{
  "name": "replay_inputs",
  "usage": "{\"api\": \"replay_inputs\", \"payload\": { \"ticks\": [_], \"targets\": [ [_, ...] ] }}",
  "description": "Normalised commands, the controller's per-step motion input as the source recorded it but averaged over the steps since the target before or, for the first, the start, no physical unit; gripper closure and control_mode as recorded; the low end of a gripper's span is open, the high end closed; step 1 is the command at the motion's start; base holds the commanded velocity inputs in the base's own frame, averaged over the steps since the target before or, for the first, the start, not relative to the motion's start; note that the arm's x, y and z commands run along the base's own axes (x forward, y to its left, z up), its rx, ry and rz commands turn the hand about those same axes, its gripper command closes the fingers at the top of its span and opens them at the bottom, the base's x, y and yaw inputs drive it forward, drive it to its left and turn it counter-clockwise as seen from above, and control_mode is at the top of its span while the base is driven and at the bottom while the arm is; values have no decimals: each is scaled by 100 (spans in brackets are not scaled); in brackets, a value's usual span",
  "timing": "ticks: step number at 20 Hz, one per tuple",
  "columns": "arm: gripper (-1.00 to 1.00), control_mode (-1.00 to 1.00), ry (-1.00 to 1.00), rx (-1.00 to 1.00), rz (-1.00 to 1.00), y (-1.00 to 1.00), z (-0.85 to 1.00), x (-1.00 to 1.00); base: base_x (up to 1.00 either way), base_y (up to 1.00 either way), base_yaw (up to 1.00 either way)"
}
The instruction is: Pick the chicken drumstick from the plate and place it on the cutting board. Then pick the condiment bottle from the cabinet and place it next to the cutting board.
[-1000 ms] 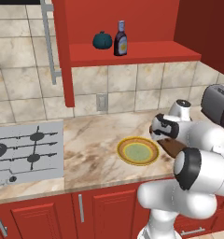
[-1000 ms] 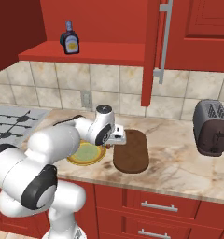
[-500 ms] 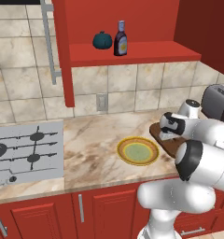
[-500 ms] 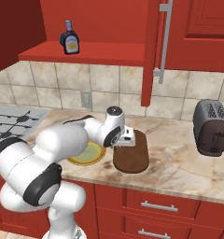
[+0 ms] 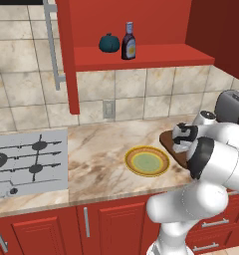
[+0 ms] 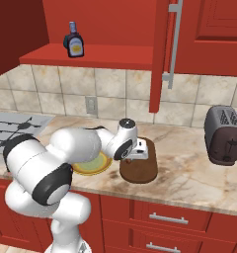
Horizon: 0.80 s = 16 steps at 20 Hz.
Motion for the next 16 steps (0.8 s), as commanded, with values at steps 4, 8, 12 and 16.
{"api": "replay_inputs", "payload": {
  "ticks": [4,8,12,16],
  "targets": [
    [100,-100,0,0,0,-12,-23,10,0,0,0],
    [100,-100,0,0,0,-7,-22,6,0,0,0],
    [100,-100,0,0,0,0,-26,5,0,0,0],
    [100,-100,0,0,0,0,-28,7,0,0,0]
  ]
}}
